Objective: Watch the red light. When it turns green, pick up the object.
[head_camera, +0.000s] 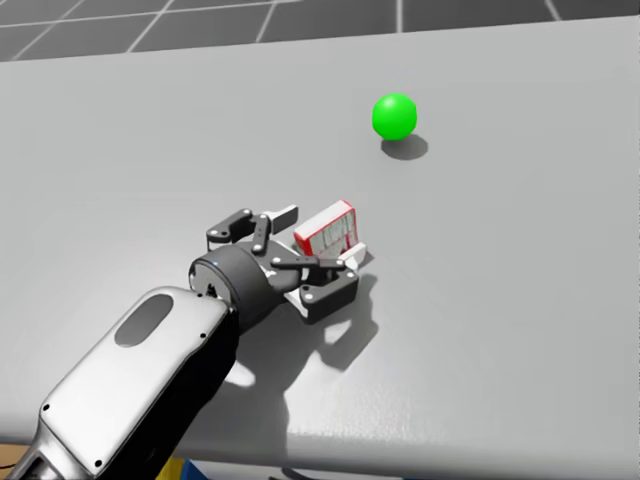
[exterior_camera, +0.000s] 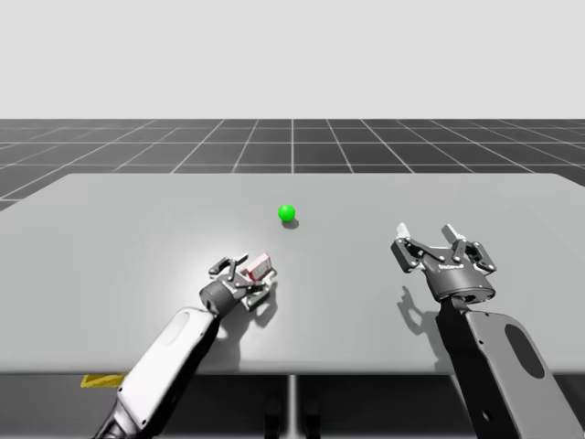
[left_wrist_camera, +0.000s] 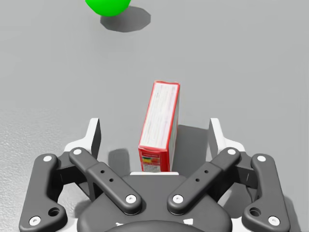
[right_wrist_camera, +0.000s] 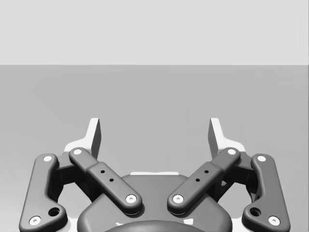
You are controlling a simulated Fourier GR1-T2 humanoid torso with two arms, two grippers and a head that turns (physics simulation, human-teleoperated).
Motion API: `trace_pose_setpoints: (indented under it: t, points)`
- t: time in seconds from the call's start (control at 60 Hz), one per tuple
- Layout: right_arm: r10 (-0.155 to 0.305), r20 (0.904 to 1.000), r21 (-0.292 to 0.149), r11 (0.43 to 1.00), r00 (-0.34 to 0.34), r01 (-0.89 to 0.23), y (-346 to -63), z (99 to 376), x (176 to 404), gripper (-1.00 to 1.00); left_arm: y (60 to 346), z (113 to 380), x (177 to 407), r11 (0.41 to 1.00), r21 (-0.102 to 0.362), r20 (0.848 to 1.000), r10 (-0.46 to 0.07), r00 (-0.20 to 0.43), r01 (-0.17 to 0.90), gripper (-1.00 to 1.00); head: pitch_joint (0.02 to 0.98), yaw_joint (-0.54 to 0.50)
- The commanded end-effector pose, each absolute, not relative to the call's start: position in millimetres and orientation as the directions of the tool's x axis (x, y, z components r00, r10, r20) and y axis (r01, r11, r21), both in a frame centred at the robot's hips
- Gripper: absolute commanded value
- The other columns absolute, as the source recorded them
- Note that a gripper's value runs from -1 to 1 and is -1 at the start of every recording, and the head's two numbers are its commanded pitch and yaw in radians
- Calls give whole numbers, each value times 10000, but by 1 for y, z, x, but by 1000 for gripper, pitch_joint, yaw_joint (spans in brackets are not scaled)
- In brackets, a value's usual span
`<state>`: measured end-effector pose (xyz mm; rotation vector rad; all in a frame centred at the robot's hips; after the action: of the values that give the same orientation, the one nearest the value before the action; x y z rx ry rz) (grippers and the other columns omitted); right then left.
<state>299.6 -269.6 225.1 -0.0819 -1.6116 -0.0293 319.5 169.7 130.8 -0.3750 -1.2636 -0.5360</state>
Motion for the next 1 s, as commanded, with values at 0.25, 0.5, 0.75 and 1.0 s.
trace_pose_setpoints:
  t: [0.25, 0.5, 0.75, 1.0]
  points:
    - [391, 9984, -360, 9966, -411, 738, -271, 225, 300, -1000, 167, 118, 322, 8271, 298, 9529, -1930, 2339, 5613, 971, 799, 163]
    - [405, 9982, -372, 9964, -432, 759, -272, 225, 300, -1000, 167, 113, 320, 8188, 237, 9489, -1990, 2449, 5736, 1000, 619, 171]
    - [405, 9981, -368, 9963, -456, 779, -273, 225, 300, -1000, 166, 111, 319, 8142, 240, 9479, -2030, 2457, 5801, 999, 455, 183]
    - [423, 9981, -386, 9961, -454, 793, -273, 225, 299, -1000, 162, 139, 312, 8164, -303, 9596, -1376, 2453, 5766, 1000, 430, 186]
